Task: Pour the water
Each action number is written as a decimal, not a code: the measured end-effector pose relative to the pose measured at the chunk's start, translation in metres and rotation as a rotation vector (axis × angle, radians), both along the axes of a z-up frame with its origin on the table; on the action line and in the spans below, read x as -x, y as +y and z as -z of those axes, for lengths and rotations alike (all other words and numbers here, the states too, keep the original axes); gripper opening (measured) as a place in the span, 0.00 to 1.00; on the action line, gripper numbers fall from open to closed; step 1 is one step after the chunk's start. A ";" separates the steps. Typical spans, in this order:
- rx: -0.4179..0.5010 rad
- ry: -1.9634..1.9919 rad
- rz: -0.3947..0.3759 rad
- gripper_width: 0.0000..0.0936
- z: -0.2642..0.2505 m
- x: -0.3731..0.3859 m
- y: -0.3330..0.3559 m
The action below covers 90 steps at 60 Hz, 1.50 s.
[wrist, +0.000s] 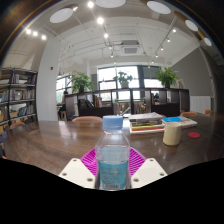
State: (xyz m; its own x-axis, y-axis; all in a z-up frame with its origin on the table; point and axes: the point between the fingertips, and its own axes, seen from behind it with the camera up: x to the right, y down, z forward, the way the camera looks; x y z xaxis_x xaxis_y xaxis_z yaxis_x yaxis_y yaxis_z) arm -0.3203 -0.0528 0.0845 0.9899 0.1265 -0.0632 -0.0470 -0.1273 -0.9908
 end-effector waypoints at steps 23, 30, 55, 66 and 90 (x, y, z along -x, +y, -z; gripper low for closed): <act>0.013 0.040 -0.001 0.31 -0.013 -0.012 0.016; 0.011 0.251 0.018 0.31 -0.042 -0.036 0.045; 0.034 1.394 -0.012 0.31 -0.097 -0.121 0.165; -0.024 1.816 -0.002 0.31 -0.100 -0.158 0.194; -0.120 2.363 0.077 0.34 -0.100 -0.215 0.195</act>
